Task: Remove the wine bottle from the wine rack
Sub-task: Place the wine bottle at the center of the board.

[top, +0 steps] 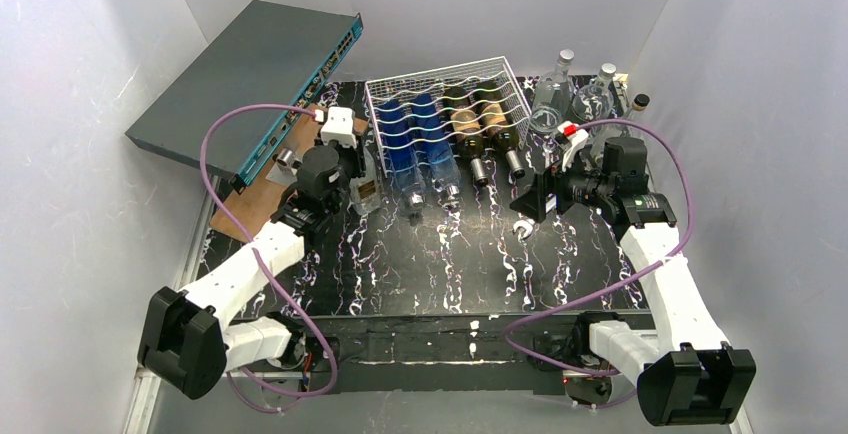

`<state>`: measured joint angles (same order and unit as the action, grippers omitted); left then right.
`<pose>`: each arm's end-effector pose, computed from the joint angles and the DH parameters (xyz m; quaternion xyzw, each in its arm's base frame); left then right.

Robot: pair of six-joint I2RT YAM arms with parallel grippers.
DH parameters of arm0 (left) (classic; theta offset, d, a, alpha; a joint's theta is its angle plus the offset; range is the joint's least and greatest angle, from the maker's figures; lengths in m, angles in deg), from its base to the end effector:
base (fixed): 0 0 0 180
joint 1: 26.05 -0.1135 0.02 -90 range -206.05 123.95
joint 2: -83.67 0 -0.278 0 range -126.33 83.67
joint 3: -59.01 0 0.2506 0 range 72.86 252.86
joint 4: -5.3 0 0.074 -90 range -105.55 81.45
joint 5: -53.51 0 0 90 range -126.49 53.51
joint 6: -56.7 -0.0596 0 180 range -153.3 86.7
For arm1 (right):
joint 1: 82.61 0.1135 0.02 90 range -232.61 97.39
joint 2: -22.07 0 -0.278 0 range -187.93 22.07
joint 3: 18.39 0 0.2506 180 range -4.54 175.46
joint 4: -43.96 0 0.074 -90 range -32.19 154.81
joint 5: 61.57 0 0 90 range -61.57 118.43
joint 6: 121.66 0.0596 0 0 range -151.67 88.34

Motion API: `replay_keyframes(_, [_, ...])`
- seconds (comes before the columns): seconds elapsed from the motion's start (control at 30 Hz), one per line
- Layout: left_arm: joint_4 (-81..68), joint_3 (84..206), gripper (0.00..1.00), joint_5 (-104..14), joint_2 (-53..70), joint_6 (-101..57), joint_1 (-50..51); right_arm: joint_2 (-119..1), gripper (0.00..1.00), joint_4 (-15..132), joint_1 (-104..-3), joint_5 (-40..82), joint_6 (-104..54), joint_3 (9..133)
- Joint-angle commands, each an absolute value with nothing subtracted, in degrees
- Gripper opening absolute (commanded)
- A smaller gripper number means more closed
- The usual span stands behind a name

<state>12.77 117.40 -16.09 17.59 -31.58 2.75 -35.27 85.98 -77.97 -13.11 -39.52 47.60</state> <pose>0.2602 -0.1193 0.3336 0.0417 0.7071 -0.0618 0.7031 0.2129 0.0569 0.3200 -0.2568 0.7999 0.2996 0.4521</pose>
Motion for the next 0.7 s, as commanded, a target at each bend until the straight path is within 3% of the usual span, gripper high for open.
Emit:
replay_keyframes(0.0, [25.6,118.7,0.1,-16.8,18.4,-30.3,1.7,-33.9,0.98,83.7,-78.8,-15.5,-39.4,46.9])
replay_keyframes(0.2, [26.6,116.4,0.32,-18.0,18.4,-30.7,1.5,-34.1,0.98,83.7,-79.2,-15.9,-39.4,46.9])
replay_keyframes(0.37, [26.4,114.5,0.46,-19.0,19.6,-32.2,1.5,-34.3,0.98,83.5,-79.5,-16.0,-39.4,46.8])
replay_keyframes(0.67, [21.1,113.3,0.97,-23.0,24.8,-32.0,1.5,-34.6,0.98,85.2,-80.4,-17.9,-41.8,47.6])
